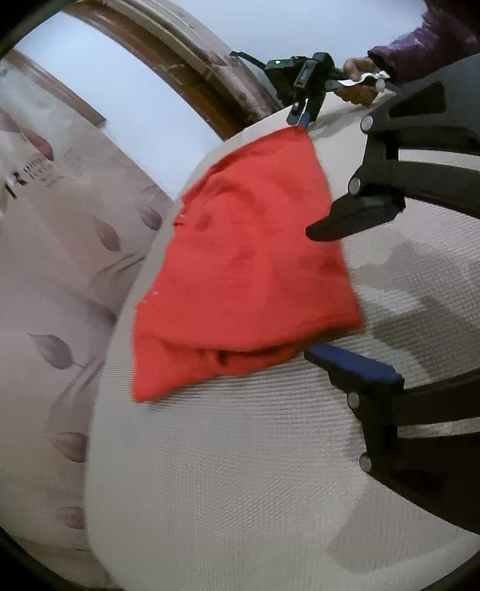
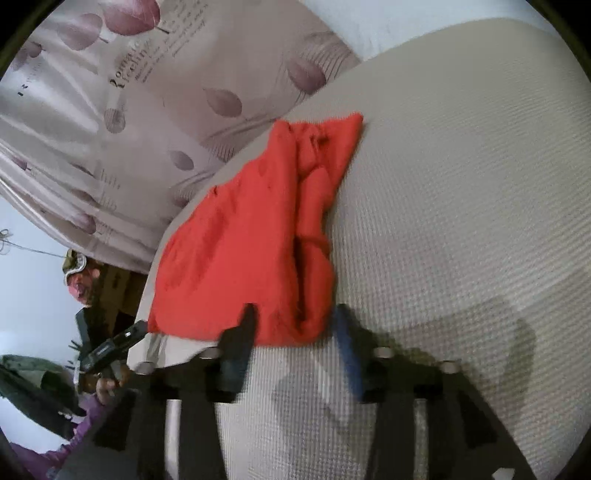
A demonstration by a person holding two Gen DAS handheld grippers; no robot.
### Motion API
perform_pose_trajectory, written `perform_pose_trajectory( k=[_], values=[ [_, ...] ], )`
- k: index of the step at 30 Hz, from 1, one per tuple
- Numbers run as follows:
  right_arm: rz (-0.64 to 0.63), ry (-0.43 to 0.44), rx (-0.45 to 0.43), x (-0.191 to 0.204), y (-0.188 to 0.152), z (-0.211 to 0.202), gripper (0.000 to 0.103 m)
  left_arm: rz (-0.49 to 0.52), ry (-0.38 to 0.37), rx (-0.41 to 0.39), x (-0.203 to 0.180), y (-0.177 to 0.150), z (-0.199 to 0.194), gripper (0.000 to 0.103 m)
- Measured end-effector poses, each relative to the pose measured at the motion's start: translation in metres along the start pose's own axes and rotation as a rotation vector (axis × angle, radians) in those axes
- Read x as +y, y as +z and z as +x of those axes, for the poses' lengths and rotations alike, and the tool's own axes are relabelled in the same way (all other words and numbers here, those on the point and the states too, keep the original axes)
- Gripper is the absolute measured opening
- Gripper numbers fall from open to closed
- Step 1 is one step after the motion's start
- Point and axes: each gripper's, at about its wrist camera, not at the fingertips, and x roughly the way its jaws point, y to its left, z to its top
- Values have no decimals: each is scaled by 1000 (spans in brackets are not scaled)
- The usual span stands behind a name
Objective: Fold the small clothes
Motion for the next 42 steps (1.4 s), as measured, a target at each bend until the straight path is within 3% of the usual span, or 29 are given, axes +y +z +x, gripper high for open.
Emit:
perform_pose_trajectory(
  k=[1, 6, 12, 17, 19, 21, 24, 26, 27, 36, 42],
  values=[
    [7, 5, -10, 0, 3, 0, 61, 7, 8, -9, 0, 3, -1, 64],
    [-51, -61, -30, 14, 20, 14, 61, 9, 35, -1, 13, 25, 17, 72],
    [-123, -129, -58, 26, 34, 38, 61, -112, -116, 40, 46, 61, 48, 72],
    [-132, -129, -73, 31, 39, 48, 62, -117, -169, 60, 54, 91, 71, 72],
    [-127, -111, -75, 30, 38, 49, 67, -95, -166, 52, 51, 98, 78, 74],
    [-118, -86, -80, 28, 38, 48, 68, -56, -121, 28, 42, 100, 82, 74],
    [-81, -44, -88, 22, 39, 47, 68, 86, 51, 4, 13, 95, 90, 67],
    [-61, -28, -95, 20, 39, 45, 68, 147, 141, 2, 1, 92, 93, 49],
    [-63, -30, -97, 20, 39, 46, 68, 150, 163, 0, -1, 92, 93, 48],
    [-175, -145, -92, 38, 33, 53, 76, 139, 190, -7, 6, 92, 94, 44],
    [-190, -142, -88, 42, 34, 55, 81, 147, 203, -7, 3, 92, 94, 44]
  ],
)
